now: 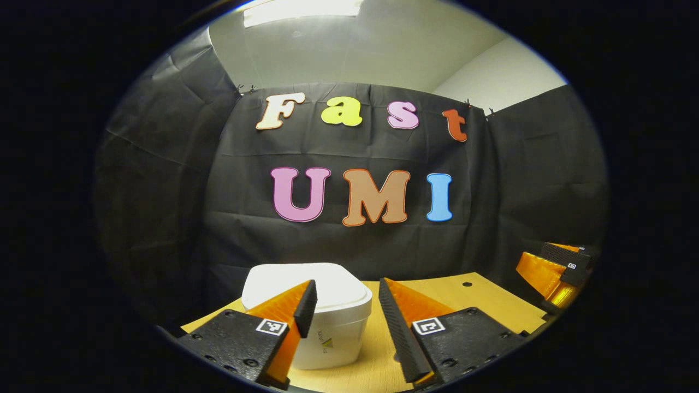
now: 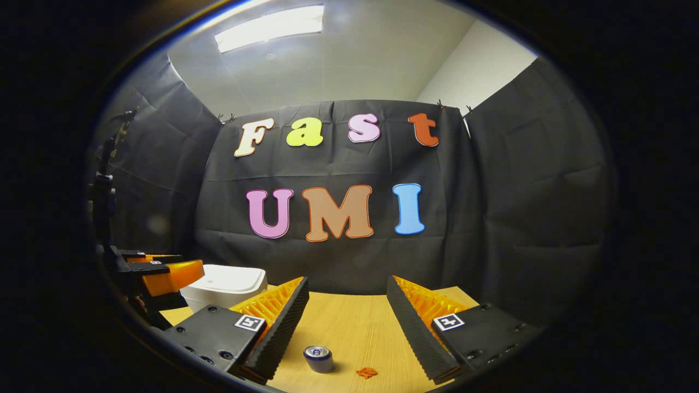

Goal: Press the lid of the desktop garbage bin to open it, pick up the crumpled paper on the desktop and throw it into the bin, then pick up the pop can on the desktop and drop it into the bin, and finally close the garbage bin lid.

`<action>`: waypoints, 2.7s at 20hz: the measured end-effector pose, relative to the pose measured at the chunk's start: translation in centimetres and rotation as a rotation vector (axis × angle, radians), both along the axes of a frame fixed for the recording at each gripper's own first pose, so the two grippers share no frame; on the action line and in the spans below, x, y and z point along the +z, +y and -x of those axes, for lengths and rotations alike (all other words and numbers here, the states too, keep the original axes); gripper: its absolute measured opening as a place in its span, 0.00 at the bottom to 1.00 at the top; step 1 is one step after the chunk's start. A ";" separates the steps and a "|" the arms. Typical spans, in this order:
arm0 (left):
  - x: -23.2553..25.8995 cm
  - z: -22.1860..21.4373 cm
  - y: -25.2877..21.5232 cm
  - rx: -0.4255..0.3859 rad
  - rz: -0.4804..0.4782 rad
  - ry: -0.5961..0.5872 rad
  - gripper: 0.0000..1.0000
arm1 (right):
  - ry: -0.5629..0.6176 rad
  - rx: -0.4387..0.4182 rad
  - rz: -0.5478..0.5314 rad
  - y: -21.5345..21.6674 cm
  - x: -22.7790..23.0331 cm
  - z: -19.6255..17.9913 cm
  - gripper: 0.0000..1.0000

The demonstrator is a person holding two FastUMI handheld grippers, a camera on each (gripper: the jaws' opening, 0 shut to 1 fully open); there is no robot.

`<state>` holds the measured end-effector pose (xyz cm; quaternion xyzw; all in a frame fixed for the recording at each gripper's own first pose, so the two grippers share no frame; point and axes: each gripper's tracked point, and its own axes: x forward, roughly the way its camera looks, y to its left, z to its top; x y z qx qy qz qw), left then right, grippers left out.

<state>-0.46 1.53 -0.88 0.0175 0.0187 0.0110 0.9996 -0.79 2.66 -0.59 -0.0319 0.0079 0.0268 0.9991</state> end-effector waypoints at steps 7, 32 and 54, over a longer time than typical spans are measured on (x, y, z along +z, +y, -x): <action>0.1 -1.4 1.1 0.035 -0.030 -0.001 0.25 | -0.012 -0.004 0.007 -0.1 0.4 0.0 0.96; -6.6 -6.1 7.1 0.165 -0.001 0.152 0.00 | 0.037 -0.028 0.024 -0.7 -1.5 -0.6 0.96; 5.5 -3.3 4.9 0.108 -0.014 -0.080 0.00 | 0.163 -0.049 -0.079 -2.9 -8.0 -0.6 0.96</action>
